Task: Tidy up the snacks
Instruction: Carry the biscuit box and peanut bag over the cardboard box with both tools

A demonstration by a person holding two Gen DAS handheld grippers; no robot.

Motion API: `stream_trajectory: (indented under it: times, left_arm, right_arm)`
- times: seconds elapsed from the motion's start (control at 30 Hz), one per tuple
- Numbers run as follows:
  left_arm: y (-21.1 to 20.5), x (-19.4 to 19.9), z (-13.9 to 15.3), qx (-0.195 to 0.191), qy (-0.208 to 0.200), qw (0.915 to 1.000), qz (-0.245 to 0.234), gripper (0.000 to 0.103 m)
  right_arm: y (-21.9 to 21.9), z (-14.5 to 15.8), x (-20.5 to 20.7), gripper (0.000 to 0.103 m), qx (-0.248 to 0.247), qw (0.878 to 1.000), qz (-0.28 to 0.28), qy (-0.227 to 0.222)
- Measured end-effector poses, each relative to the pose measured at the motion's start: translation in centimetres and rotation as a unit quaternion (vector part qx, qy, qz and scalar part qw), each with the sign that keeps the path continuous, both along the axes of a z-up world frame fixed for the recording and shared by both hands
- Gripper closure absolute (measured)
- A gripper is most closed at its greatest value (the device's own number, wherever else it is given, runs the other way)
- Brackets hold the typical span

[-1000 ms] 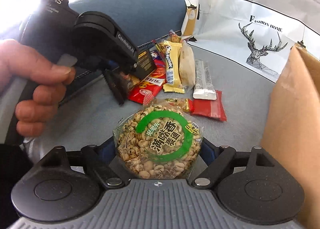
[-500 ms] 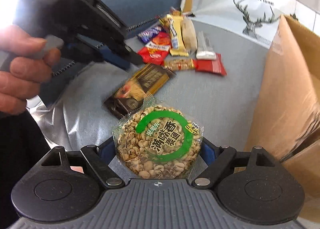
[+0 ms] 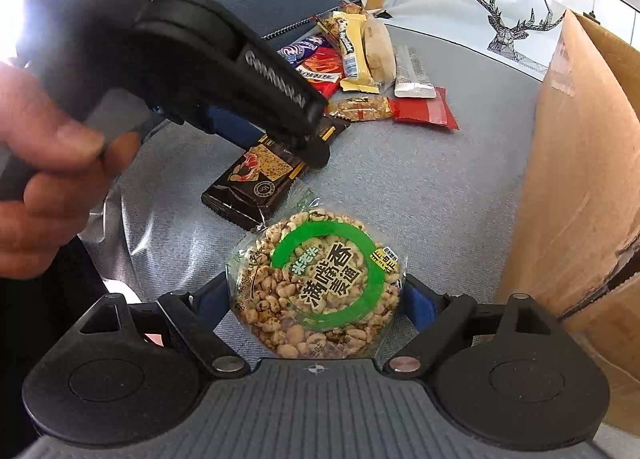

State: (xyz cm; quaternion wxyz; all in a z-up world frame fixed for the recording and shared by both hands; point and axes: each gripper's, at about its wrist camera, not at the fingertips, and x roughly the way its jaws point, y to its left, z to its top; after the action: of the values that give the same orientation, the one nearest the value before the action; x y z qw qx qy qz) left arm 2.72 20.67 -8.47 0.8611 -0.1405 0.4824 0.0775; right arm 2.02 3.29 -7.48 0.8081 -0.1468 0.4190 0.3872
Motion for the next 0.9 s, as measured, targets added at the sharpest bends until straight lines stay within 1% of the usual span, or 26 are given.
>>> stream_trajectory:
  times: [0.13,0.2,0.27,0.43,0.53,0.63,0.73,0.83,0.9]
  left_arm:
    - [-0.2,0.0,-0.3,0.015,0.002,0.9999,-0.008,0.047]
    - [-0.2,0.2,-0.3,0.019,0.002,0.9998,-0.006,0.058]
    - [-0.3,-0.1,-0.1,0.014,0.0,0.9999,-0.005,0.061]
    - [0.3,-0.6,0.6,-0.001,-0.016,0.9998,0.01,0.062]
    - [1.0,-1.2,1.5,-0.023,-0.044,0.9984,0.027,0.062]
    - [1.8,-2.0,2.8,-0.056,-0.072,0.9947,0.047,0.062]
    - [2.3,-2.4,5.4,-0.092,-0.104,0.9883,0.064,0.064]
    - [2.4,-2.9,7.9,-0.127,-0.137,0.9798,0.071,0.064]
    - [2.1,-3.1,8.9,-0.135,-0.157,0.9758,0.07,0.064]
  right_arm:
    - [0.1,-0.1,-0.1,0.014,-0.001,1.0,0.002,-0.002]
    - [0.1,-0.1,-0.2,0.014,-0.002,1.0,0.002,-0.004]
    - [0.1,-0.1,-0.2,0.015,-0.004,1.0,0.003,-0.008]
    - [0.1,0.2,-0.5,0.018,0.0,1.0,0.001,-0.022]
    - [-0.3,0.7,-0.8,0.018,0.011,0.999,-0.001,-0.031]
    - [-0.8,1.8,-1.4,0.018,0.031,0.999,-0.002,-0.036]
    - [-1.2,3.8,-2.2,0.018,0.045,0.997,0.002,-0.058]
    - [-2.4,6.3,-2.4,0.018,0.078,0.994,-0.014,-0.075]
    - [-3.5,7.7,-2.1,0.018,0.098,0.991,-0.03,-0.081]
